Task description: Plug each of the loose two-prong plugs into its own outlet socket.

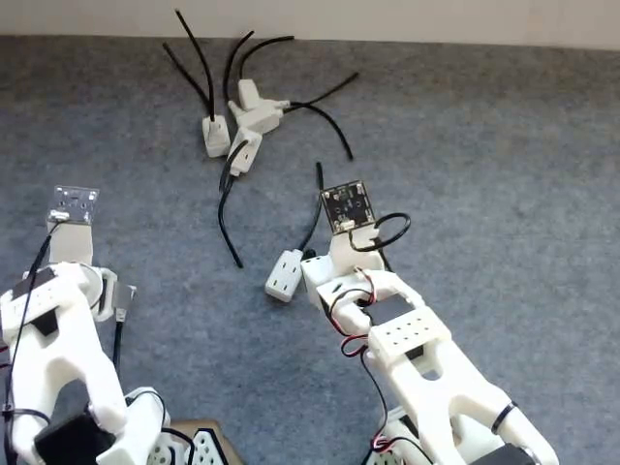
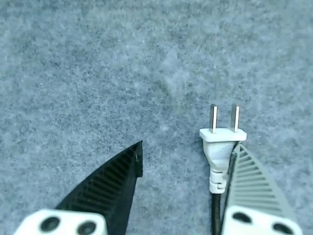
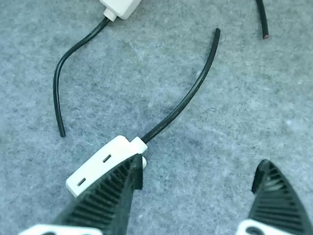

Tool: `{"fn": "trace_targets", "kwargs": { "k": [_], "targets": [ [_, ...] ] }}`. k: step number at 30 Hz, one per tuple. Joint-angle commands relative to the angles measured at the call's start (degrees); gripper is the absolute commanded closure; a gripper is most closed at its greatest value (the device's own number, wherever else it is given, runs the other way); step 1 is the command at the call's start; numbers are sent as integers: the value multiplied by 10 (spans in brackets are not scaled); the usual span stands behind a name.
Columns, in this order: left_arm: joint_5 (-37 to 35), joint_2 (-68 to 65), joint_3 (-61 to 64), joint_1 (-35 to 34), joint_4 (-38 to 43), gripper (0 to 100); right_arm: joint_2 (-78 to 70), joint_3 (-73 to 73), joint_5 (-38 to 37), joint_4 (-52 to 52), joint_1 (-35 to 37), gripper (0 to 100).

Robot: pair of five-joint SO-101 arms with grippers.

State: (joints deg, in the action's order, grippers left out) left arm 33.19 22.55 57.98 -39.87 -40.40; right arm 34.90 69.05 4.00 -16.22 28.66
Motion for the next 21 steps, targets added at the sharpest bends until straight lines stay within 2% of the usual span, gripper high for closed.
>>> {"fn": "trace_targets", "kwargs": {
  "k": [1,6,12,18,21],
  "targets": [
    [-2,6,21,14,30,733,17,-3,-4,13,3,649],
    [-4,6,26,51,26,734,17,-3,-4,13,3,649],
    [-51,6,25,91,-22,740,17,-3,-4,13,3,649],
    [-51,6,22,100,-41,889,17,-3,-4,13,3,649],
    [-51,6,22,112,-54,931,17,-3,-4,13,3,649]
  ]
}}
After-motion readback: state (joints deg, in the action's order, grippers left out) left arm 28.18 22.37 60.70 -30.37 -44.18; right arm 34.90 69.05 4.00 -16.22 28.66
